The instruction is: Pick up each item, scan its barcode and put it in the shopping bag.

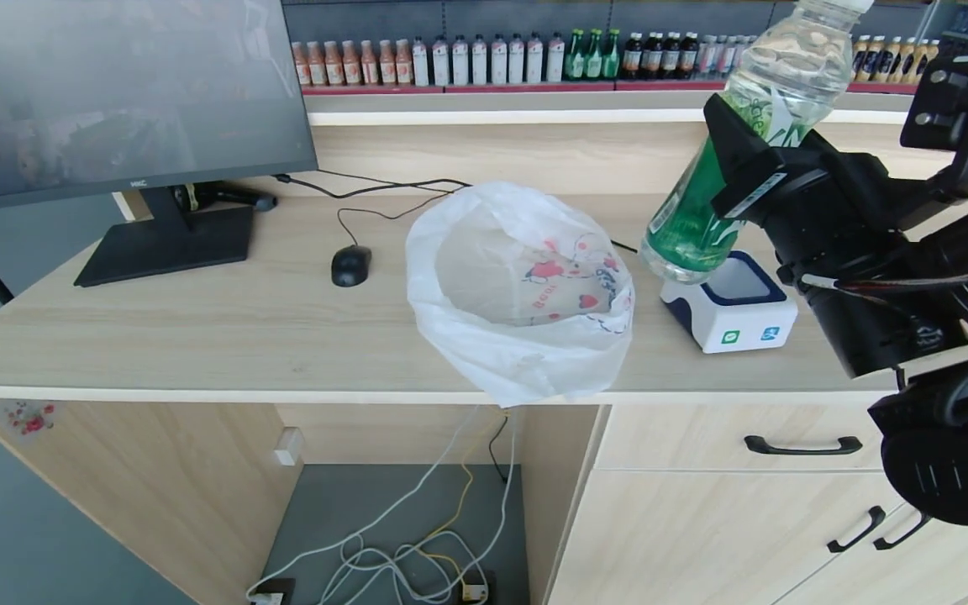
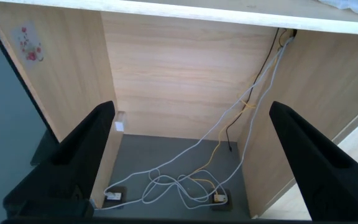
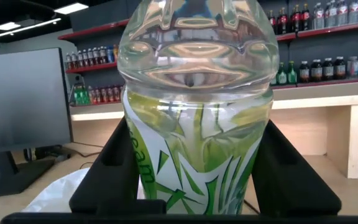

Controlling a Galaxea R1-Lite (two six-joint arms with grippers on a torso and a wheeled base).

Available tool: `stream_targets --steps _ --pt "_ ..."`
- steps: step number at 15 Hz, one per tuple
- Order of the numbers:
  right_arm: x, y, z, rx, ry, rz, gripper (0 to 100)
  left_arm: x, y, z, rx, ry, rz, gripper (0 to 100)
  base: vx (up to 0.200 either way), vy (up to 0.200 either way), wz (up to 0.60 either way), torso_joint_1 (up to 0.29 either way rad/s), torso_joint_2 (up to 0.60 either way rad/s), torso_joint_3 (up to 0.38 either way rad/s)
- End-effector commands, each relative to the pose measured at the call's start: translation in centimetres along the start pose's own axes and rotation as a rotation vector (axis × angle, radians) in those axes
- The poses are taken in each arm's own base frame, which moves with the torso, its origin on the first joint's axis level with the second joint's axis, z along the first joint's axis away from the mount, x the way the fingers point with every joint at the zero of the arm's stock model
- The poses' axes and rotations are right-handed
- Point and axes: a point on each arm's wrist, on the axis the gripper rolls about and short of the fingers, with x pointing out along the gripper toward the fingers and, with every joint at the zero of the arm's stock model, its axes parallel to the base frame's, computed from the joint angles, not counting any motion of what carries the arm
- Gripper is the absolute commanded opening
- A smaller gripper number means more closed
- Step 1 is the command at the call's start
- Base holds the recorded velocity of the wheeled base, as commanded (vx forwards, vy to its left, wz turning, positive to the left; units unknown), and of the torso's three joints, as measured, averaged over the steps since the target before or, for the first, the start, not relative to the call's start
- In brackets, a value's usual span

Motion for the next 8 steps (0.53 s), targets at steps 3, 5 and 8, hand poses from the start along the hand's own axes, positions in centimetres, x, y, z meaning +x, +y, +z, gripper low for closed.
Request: stream_targets --steps 3,5,8 --pt "0.01 -0.33 -0.65 -0.029 0.019 -0.006 0 0.0 0.0 0.01 -0.001 -0.002 0.0 100 0.0 0.2 0.0 0.004 0.0 0.004" --pt "-0.07 -0.28 -0.79 -0.036 0.025 0.002 0 0.0 0.0 -0.01 0.003 -0.001 0.0 100 0.0 0.2 0.0 0.0 0.0 0.0" --pt "-0.04 -0.56 -1.05 -0.048 0.035 -0.009 0 0.0 0.0 -0.01 0.009 -0.001 0.0 100 0.0 0.0 0.0 0.0 0.0 0.0"
